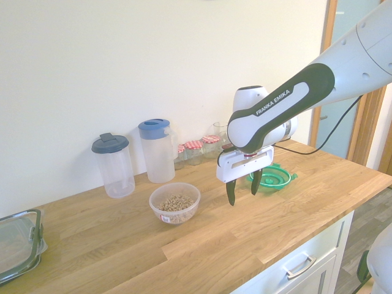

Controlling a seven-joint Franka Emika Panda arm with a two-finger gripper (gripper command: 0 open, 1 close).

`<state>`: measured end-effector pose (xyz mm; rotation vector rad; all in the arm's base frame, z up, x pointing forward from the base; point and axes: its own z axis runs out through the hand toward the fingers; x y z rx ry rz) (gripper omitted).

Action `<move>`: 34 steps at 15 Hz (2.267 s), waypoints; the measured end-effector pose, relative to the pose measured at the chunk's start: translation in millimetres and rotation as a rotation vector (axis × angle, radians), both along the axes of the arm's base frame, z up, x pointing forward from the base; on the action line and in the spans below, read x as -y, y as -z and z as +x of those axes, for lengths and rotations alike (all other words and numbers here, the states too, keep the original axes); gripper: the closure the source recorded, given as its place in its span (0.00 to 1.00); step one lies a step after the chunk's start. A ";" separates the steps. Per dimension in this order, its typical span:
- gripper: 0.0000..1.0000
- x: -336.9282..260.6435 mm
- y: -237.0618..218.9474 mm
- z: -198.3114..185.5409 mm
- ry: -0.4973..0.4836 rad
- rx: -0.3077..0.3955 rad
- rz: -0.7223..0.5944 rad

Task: Cover the lid of food container

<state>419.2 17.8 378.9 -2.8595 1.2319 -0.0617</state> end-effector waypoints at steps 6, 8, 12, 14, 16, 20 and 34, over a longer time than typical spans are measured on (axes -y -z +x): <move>0.00 23.8 -35.9 11.7 -0.045 0.022 0.046; 0.00 56.1 -66.7 12.6 -0.079 0.036 0.095; 0.00 149.0 -95.6 6.4 -0.140 0.021 0.245; 0.00 199.2 -86.2 9.9 -0.136 0.012 0.343; 0.00 238.8 -72.9 20.0 -0.109 0.000 0.420; 0.00 301.6 -31.1 38.0 -0.025 -0.056 0.487; 0.00 364.7 41.8 53.8 0.045 -0.061 0.653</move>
